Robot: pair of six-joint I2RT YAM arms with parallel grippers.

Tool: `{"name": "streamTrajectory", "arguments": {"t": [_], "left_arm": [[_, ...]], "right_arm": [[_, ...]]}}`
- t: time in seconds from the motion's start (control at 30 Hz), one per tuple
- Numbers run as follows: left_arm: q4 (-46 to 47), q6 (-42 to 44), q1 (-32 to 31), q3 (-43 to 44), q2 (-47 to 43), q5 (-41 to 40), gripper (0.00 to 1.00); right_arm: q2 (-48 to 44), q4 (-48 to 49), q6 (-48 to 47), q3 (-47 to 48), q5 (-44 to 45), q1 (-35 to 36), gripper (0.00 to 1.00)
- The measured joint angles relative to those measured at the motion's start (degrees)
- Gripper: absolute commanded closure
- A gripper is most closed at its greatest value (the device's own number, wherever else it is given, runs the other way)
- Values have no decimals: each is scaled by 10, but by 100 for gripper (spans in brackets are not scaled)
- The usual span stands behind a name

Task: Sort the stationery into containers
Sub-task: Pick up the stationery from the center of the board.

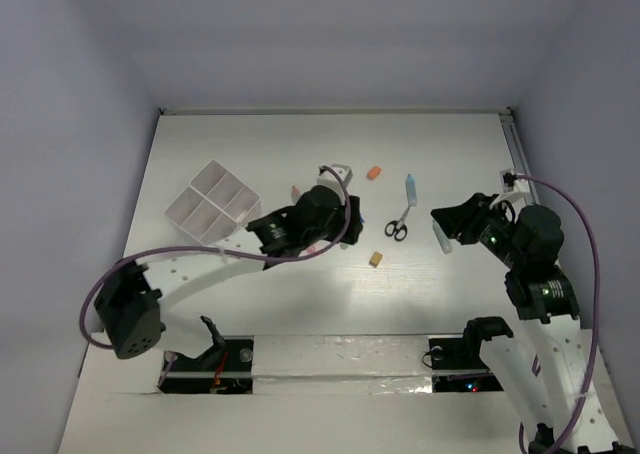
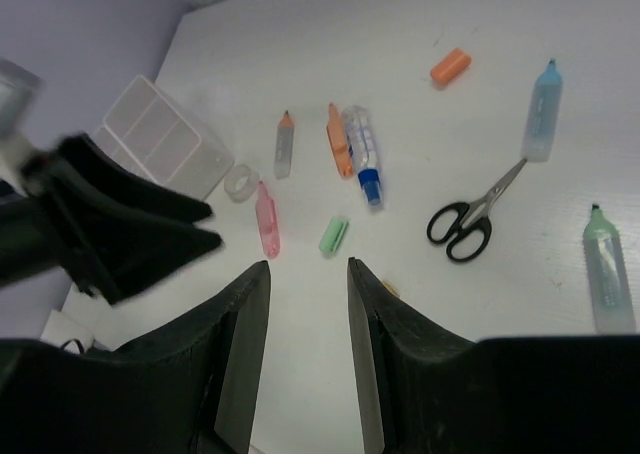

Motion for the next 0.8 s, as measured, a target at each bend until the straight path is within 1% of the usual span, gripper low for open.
{"name": "streamTrajectory", "arguments": {"t": [0.1, 0.2, 0.3, 0.43, 0.57, 0.8], "left_arm": [[44, -18, -36, 2, 72, 17, 45], [67, -25, -62, 16, 147, 31, 45], [72, -25, -77, 43, 206, 33, 45], [73, -20, -93, 97, 269, 14, 47], [73, -13, -105, 132, 312, -12, 49], [59, -7, -110, 134, 345, -54, 49]], "right_arm": [[-5, -7, -1, 31, 23, 0, 57], [-8, -7, -2, 48, 39, 0, 58], [-2, -13, -4, 49, 48, 0, 58], [4, -24, -5, 49, 57, 0, 58], [4, -26, -7, 49, 59, 0, 58], [3, -34, -13, 49, 63, 0, 58]]}}
